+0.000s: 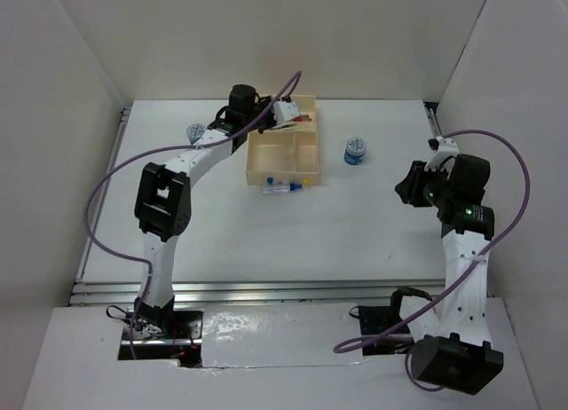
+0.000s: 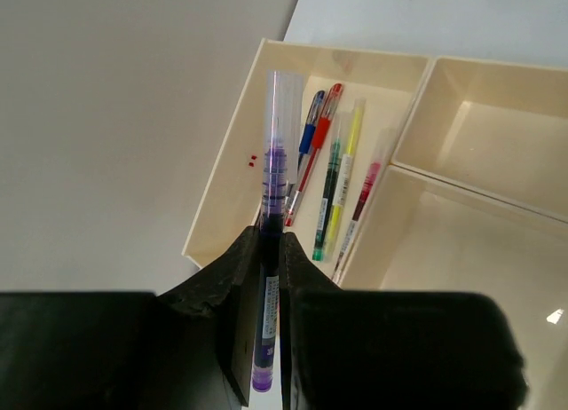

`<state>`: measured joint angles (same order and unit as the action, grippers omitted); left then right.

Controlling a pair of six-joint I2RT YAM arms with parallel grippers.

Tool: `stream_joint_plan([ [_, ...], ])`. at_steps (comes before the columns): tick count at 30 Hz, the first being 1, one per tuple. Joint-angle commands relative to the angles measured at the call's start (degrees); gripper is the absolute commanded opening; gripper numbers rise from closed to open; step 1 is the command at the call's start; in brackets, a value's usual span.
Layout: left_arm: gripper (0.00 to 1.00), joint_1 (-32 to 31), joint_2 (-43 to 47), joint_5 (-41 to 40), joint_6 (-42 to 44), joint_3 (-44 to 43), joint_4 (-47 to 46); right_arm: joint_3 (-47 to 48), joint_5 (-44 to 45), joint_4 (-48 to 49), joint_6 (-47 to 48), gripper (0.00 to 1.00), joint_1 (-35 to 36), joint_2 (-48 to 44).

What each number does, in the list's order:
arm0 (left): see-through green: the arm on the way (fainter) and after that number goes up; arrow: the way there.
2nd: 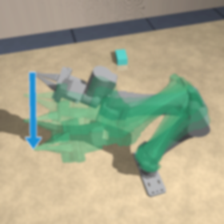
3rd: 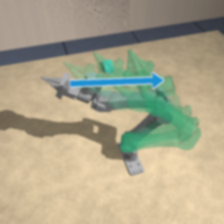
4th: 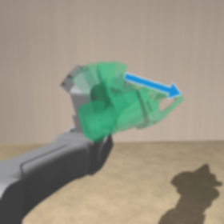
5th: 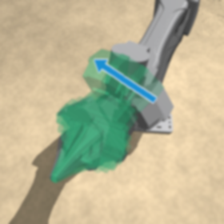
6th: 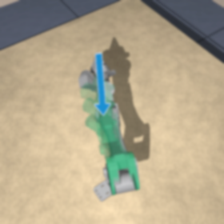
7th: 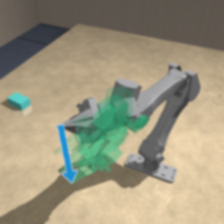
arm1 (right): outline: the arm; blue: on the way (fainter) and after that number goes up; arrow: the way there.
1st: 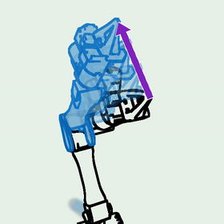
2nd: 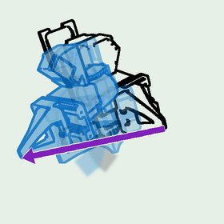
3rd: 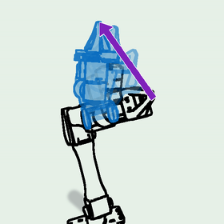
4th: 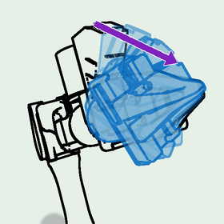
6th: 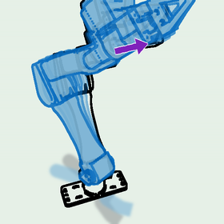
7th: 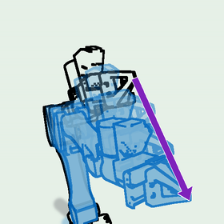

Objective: Sort the stationery into containers
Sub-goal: Place the pen in the storage box.

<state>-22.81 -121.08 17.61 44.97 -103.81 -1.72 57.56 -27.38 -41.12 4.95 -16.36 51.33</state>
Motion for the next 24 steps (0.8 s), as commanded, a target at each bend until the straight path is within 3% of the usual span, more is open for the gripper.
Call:
stream_joint_plan([
  [1,0.0,1.27,-3.8,1.29,0.63,-6.13,-8.21,-0.52,0.66,2.36,0.15,0.37,0.54,0.61],
  [12,0.03,4.61,-15.41,11.47,8.47,-15.62,-6.38,-0.96,1.89,2.89,-0.03,0.37,1.59,3.25],
  [24,0.41,3.56,-15.77,9.56,3.2,-14.49,-7.16,1.59,1.8,2.37,-0.64,0.44,6.07,7.9],
])
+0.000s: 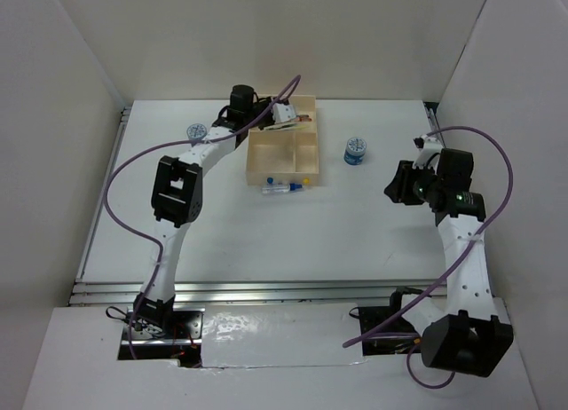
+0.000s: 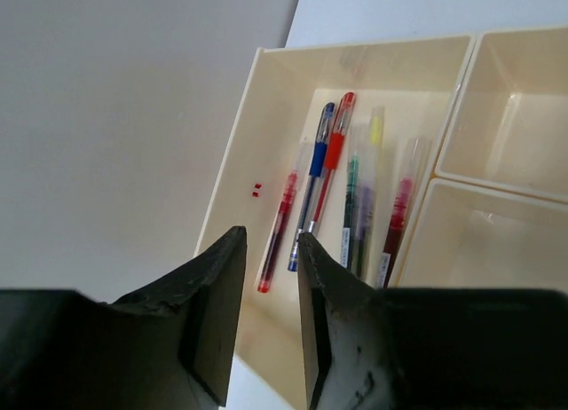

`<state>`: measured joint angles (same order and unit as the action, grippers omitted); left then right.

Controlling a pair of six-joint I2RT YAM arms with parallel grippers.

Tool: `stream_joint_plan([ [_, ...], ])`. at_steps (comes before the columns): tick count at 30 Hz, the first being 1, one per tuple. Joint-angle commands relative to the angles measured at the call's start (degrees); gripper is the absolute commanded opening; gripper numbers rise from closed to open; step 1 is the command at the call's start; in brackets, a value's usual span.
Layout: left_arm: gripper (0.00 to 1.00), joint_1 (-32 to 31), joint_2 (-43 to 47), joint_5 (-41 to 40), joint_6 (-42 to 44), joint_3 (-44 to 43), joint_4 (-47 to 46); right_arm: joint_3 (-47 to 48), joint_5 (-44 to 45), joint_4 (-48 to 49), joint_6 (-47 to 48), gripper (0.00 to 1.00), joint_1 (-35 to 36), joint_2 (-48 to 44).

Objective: Sort the stationery into containers
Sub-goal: Place the pen in the storage box, then pick up the stationery from the center of the board.

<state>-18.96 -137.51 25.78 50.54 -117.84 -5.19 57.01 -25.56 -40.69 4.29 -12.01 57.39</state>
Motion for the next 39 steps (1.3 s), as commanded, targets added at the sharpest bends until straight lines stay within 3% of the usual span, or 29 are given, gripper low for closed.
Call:
stream_joint_plan([
  [1,0.42,-0.11,1.36,1.03,-2.73,-0.46,-3.77,2.66,0.25,1.75,0.1,0.45,2.16,3.68],
  [2,0.45,-0.11,1.89,0.42,-3.08,-0.11,-4.21,3.88,0.68,1.23,0.01,0.45,3.21,4.74],
  [3,0.54,0.15,3.2,0.41,-3.95,-0.02,-4.21,4.76,1.04,0.88,-0.08,0.45,3.57,5.88],
  [7,0.58,1.91,8.83,-2.21,-10.18,0.85,-2.02,11.17,0.78,-0.88,-0.16,0.48,5.15,14.3],
  [9,0.8,3.92,14.25,-2.05,-18.52,1.91,-0.53,13.81,1.57,-0.1,-0.95,0.5,6.46,17.48],
  [11,0.93,5.68,18.4,-0.48,-25.63,5.41,3.06,15.49,3.14,1.3,-1.13,0.52,7.7,21.7],
  [13,0.99,8.67,25.52,1.63,-28.39,12.06,5.01,18.73,4.98,1.49,-0.78,0.54,9.98,26.52],
  [20,0.99,18.32,45.45,1.38,-32.35,27.12,21.88,28.15,16.59,4.2,-0.16,0.56,15.35,37.44],
  [27,0.99,28.97,60.86,1.38,-35.34,46.97,22.85,29.38,21.34,14.14,-1.83,0.52,16.23,39.46],
  [30,0.99,31.44,63.42,-0.47,-38.07,50.59,26.25,32.27,21.7,14.06,-3.42,0.43,14.48,42.27],
  [31,0.99,32.31,63.68,0.05,-35.8,50.78,28.11,33.68,21.43,13.36,-3.59,0.3,13.43,43.33],
  [32,0.99,33.19,63.95,1.1,-34.82,51.22,29.52,37.52,21.95,11.79,-3.59,0.24,13.16,45.77],
  [35,0.99,37.76,67.45,7.52,-35.77,57.34,26.57,46.24,20.92,4.67,-1.4,0.18,12.45,51.14],
  [36,0.99,38.64,68.6,8.14,-39.52,59.03,24.55,47.48,19.25,3.17,-1.57,0.18,10.71,51.77],
  [39,0.99,40.58,71.68,9.9,-42.1,61.59,19.35,47.84,14.93,6.4,-7.01,0.09,7.97,52.48],
])
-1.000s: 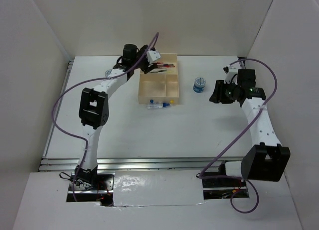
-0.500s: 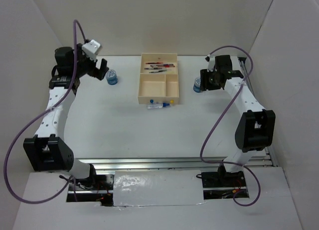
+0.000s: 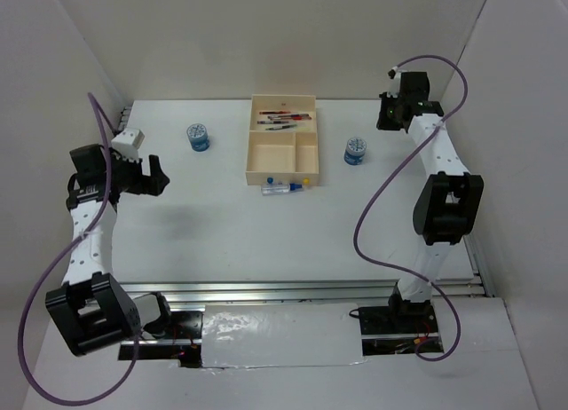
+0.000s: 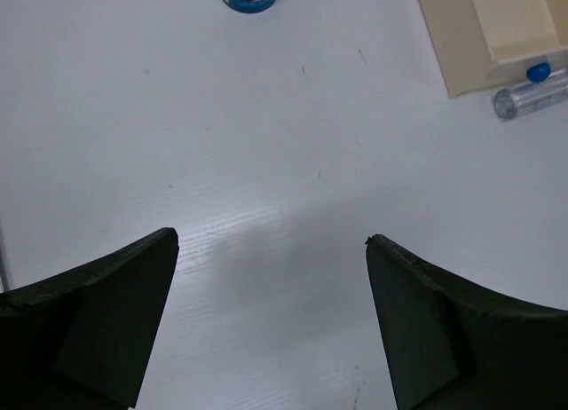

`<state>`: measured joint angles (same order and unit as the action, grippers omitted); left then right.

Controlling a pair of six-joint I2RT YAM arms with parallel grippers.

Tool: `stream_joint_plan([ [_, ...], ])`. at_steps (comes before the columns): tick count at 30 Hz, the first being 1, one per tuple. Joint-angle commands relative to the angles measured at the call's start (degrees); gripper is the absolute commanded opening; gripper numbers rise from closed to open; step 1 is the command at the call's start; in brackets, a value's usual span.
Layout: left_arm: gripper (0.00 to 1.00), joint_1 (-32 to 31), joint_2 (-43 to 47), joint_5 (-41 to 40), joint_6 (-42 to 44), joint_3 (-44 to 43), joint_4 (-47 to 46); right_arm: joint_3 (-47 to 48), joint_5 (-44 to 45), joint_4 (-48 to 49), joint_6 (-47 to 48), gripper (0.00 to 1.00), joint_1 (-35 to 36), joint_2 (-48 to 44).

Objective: Sort the stationery into containers
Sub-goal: Pick up the stationery from the center of the board.

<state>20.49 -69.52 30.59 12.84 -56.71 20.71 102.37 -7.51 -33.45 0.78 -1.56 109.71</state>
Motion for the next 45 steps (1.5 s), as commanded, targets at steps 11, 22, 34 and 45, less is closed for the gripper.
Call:
stream_joint_plan([
  [11,0.99,5.44,4.91,10.62,-5.62,2.56,-9.79,6.53,-8.94,-4.5,-8.17,0.0,-5.65,5.25],
  [22,0.99,5.0,-0.27,8.08,-4.93,0.45,-6.03,11.54,-3.13,-7.42,0.89,1.0,1.21,9.64],
  [34,0.99,4.03,-1.5,2.46,-5.55,1.16,-5.15,17.08,7.33,-10.67,4.41,1.0,8.42,19.13],
  [45,0.99,2.71,1.31,3.16,-5.72,4.32,-7.96,12.87,9.62,-8.48,4.32,1.0,8.42,18.09],
])
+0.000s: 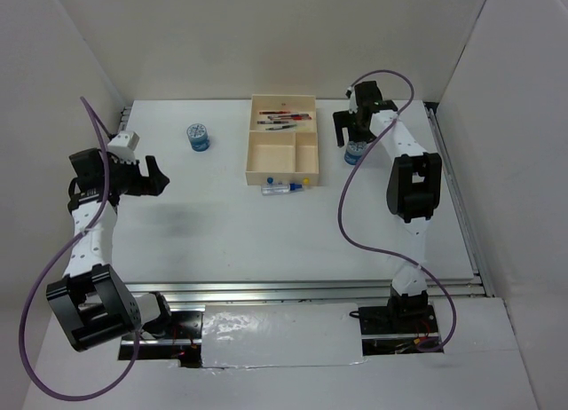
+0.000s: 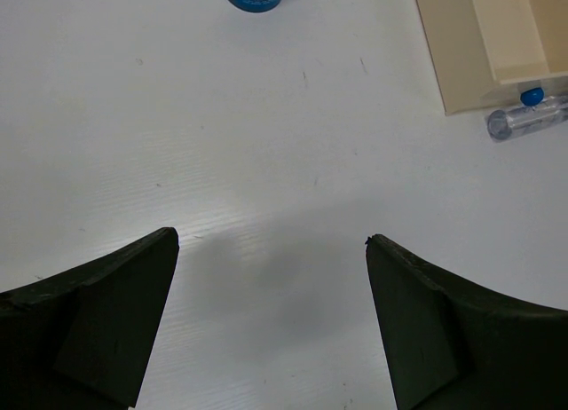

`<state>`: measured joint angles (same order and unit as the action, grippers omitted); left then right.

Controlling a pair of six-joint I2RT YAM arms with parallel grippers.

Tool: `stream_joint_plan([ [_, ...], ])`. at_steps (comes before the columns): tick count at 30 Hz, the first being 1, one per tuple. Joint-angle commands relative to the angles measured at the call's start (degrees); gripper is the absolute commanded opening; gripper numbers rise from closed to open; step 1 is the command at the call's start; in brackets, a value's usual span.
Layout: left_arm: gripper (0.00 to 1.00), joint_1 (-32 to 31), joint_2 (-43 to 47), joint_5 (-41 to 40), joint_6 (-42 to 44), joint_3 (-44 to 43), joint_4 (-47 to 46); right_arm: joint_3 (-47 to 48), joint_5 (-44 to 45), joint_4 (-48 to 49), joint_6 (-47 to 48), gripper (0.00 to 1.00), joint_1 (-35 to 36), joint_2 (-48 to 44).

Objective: Sort the stationery into containers
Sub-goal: Pick up the stationery from the center of the board.

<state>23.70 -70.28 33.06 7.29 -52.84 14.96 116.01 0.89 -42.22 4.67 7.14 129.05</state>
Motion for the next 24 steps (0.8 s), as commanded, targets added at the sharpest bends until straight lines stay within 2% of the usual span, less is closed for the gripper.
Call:
stream_joint_plan([
  [1,0.99,-0.59,2.16,0.6,0.0,0.8,-2.3,-1.3,1.14,0.81,0.43,1.0,-0.28,-2.13],
  [5,0.99,-0.59,2.52,0.87,0.18,1.16,-2.3,-1.75,1.22,1.61,0.78,1.0,-0.45,-3.46],
  [13,0.99,-0.68,2.43,1.13,0.18,1.07,-2.31,0.45,0.96,-0.15,0.52,1.0,-1.6,0.14],
  [18,0.99,-0.68,2.78,0.69,0.71,1.6,-2.39,-0.17,1.05,0.56,0.34,0.93,-2.12,0.5],
  [24,0.99,-0.59,2.78,0.78,0.27,2.39,-3.36,-0.52,0.7,1.26,0.17,0.77,-2.48,0.14],
])
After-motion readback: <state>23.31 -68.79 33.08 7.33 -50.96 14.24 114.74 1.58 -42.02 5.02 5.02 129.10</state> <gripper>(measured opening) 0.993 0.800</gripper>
